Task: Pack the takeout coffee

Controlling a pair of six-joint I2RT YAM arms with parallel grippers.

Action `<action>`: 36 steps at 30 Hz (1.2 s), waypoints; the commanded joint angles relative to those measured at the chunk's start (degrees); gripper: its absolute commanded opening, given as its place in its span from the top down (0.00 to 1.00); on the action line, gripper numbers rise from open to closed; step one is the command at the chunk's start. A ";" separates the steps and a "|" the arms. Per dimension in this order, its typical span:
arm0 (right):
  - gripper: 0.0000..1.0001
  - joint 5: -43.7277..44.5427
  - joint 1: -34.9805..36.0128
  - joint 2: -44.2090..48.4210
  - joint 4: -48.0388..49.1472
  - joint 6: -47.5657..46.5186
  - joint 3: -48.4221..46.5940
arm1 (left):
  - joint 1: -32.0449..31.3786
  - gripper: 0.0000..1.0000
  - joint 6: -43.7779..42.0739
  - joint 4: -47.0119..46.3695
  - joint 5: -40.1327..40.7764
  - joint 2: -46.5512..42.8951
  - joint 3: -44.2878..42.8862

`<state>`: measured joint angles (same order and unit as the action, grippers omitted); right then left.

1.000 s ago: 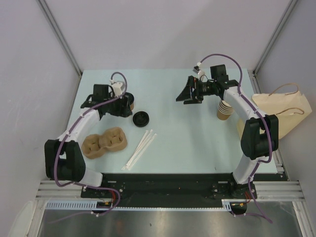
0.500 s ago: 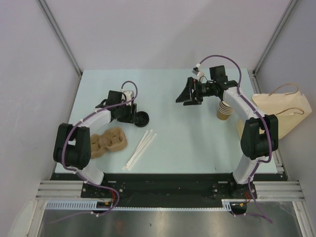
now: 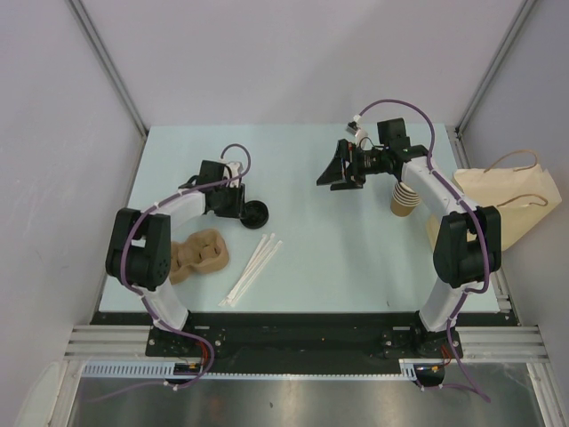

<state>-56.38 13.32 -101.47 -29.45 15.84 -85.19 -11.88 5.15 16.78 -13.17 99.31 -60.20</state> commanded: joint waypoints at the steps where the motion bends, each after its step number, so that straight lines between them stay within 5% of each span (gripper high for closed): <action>1: 0.00 -0.84 -0.05 0.13 0.54 -0.63 -0.07 | -0.16 0.58 0.74 -1.05 1.21 0.71 -2.72; 8: 0.00 -1.01 -0.14 0.05 0.71 -0.54 -0.15 | -0.16 0.71 -0.66 1.77 3.32 1.24 -3.34; 25: 0.00 -1.28 -0.49 0.40 0.45 -0.81 0.11 | -0.16 0.81 -3.04 5.46 6.40 0.54 -3.61; 36: 0.00 -1.54 -0.58 0.57 0.80 -0.37 0.11 | 5.81 0.81 -7.60 9.06 10.70 -0.87 -2.73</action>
<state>-56.42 12.99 -101.47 -29.50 15.84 -85.17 -8.93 0.99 23.75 -5.85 100.66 -63.11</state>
